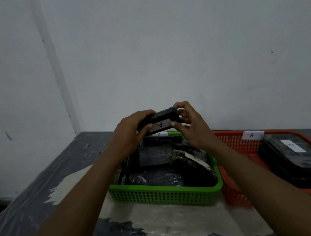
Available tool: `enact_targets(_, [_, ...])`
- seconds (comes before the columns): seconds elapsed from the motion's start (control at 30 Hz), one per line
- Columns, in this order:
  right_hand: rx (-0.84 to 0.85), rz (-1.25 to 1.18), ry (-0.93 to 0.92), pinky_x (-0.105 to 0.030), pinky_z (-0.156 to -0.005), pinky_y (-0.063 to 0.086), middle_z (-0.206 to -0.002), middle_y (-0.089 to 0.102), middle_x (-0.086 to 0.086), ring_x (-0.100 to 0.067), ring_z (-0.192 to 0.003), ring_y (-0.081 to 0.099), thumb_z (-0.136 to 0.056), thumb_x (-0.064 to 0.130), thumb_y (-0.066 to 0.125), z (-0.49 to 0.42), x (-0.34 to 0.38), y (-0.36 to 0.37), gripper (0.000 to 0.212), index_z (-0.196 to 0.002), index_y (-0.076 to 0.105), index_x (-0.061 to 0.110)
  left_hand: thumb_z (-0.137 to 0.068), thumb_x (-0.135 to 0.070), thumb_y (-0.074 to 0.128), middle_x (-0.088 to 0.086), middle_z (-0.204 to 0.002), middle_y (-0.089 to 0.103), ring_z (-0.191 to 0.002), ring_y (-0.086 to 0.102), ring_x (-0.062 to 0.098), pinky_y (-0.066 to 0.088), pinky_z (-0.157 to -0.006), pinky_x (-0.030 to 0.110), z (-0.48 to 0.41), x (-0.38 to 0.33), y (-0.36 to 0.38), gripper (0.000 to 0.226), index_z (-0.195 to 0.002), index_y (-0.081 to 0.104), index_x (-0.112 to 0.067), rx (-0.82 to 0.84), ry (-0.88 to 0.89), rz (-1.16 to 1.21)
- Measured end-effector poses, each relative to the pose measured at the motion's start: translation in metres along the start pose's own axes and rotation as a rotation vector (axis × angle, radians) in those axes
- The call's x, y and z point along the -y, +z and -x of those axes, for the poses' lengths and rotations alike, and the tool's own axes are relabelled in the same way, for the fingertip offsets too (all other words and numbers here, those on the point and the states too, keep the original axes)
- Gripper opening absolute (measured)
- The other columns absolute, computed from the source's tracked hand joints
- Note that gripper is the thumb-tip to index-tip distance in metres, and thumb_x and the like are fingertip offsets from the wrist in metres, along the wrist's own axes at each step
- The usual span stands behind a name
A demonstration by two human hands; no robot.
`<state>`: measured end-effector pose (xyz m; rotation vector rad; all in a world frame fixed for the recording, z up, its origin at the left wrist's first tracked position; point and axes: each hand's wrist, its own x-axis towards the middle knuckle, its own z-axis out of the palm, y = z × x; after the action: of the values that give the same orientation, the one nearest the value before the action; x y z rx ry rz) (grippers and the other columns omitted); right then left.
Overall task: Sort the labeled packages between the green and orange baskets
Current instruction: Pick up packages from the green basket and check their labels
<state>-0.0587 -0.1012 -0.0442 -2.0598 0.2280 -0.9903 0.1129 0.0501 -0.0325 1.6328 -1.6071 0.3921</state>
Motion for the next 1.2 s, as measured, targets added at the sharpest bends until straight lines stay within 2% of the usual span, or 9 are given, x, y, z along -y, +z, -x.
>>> enact_targets(0.17, [-0.011,0.132,0.09,-0.026,-0.096,0.043,-0.129,0.062,0.012,-0.005,-0.125,0.055,-0.096,0.029,0.066,-0.003,-0.03,-0.017,0.031,-0.123,0.051,0.031,-0.093,-0.015,0.065,-0.002,-0.116,0.072,-0.101,0.066,0.022,0.053,-0.084,0.038,-0.028,0.004,0.016,0.032,-0.125,0.066,-0.02,0.056,0.027,-0.175])
enact_targets(0.33, [0.12,0.593,0.491,-0.038,-0.119,0.028,-0.159,0.03,-0.013,-0.029,-0.146,0.03,-0.099,0.03,0.059,0.003,-0.068,-0.031,0.067,-0.154,0.027,0.007,-0.097,-0.011,0.055,0.002,-0.117,0.068,-0.106,0.062,0.026,0.051,-0.085,0.043,-0.051,0.012,0.045,0.032,-0.125,0.065,-0.021,0.248,-0.06,-0.304])
enact_targets(0.5, [0.141,0.782,0.448,-0.046,-0.109,0.041,-0.152,0.043,-0.016,-0.033,-0.137,0.044,-0.1,0.034,0.054,0.015,-0.083,-0.016,0.067,-0.156,0.023,0.011,-0.099,-0.013,0.055,0.004,-0.124,0.065,-0.114,0.058,0.027,0.048,-0.092,0.041,-0.058,0.03,0.073,0.032,-0.129,0.063,-0.02,0.457,-0.109,-0.326])
enact_targets(0.67, [0.038,0.638,0.43,-0.036,-0.102,0.043,-0.144,0.052,-0.012,-0.028,-0.128,0.052,-0.103,0.026,0.048,0.016,-0.084,-0.023,0.048,-0.149,0.039,0.013,-0.1,-0.013,0.05,0.01,-0.115,0.065,-0.107,0.059,0.03,0.049,-0.089,0.046,-0.048,0.044,0.088,0.025,-0.122,0.062,-0.015,0.454,-0.162,-0.255])
enact_targets(0.77, [0.008,0.588,0.429,-0.033,-0.101,0.042,-0.142,0.054,-0.01,-0.026,-0.128,0.052,-0.103,0.024,0.048,0.016,-0.084,-0.025,0.043,-0.144,0.046,0.011,-0.103,-0.034,0.048,0.006,-0.111,0.06,-0.105,0.057,0.027,0.049,-0.088,0.045,-0.048,0.047,0.088,0.028,-0.125,0.057,-0.019,0.509,-0.154,-0.22])
enact_targets(0.83, [-0.011,0.565,0.433,-0.031,-0.1,0.042,-0.141,0.056,-0.009,-0.025,-0.127,0.053,-0.103,0.024,0.05,0.015,-0.085,-0.026,0.041,-0.142,0.05,0.01,-0.096,-0.047,0.057,0.002,-0.12,0.057,-0.113,0.053,0.023,0.049,-0.092,0.045,-0.05,0.048,0.084,0.048,-0.137,0.049,-0.025,0.593,-0.145,-0.278])
enact_targets(0.9, [-0.027,0.55,0.435,-0.029,-0.097,0.042,-0.138,0.058,-0.009,-0.024,-0.124,0.055,-0.102,0.025,0.052,0.015,-0.087,-0.026,0.04,-0.14,0.052,0.011,-0.093,-0.04,0.064,0.001,-0.129,0.055,-0.12,0.052,0.023,0.049,-0.094,0.046,-0.051,0.051,0.082,0.055,-0.143,0.045,-0.025,0.618,-0.114,-0.391])
enact_targets(1.0, [-0.032,0.559,0.43,-0.032,-0.098,0.045,-0.136,0.059,-0.008,-0.025,-0.121,0.057,-0.102,0.027,0.053,0.016,-0.088,-0.027,0.039,-0.138,0.054,0.011,-0.097,-0.027,0.06,0.002,-0.124,0.058,-0.115,0.055,0.025,0.051,-0.089,0.045,-0.056,0.054,0.083,0.041,-0.137,0.05,-0.024,0.592,-0.068,-0.45])
enact_targets(1.2, [-0.04,0.559,0.429,-0.032,-0.097,0.045,-0.136,0.06,-0.007,-0.024,-0.122,0.057,-0.101,0.028,0.054,0.016,-0.092,-0.027,0.04,-0.137,0.055,0.012,-0.1,-0.03,0.056,0.004,-0.122,0.06,-0.115,0.056,0.026,0.05,-0.091,0.043,-0.063,0.054,0.08,0.039,-0.138,0.05,-0.026,0.652,-0.121,-0.511])
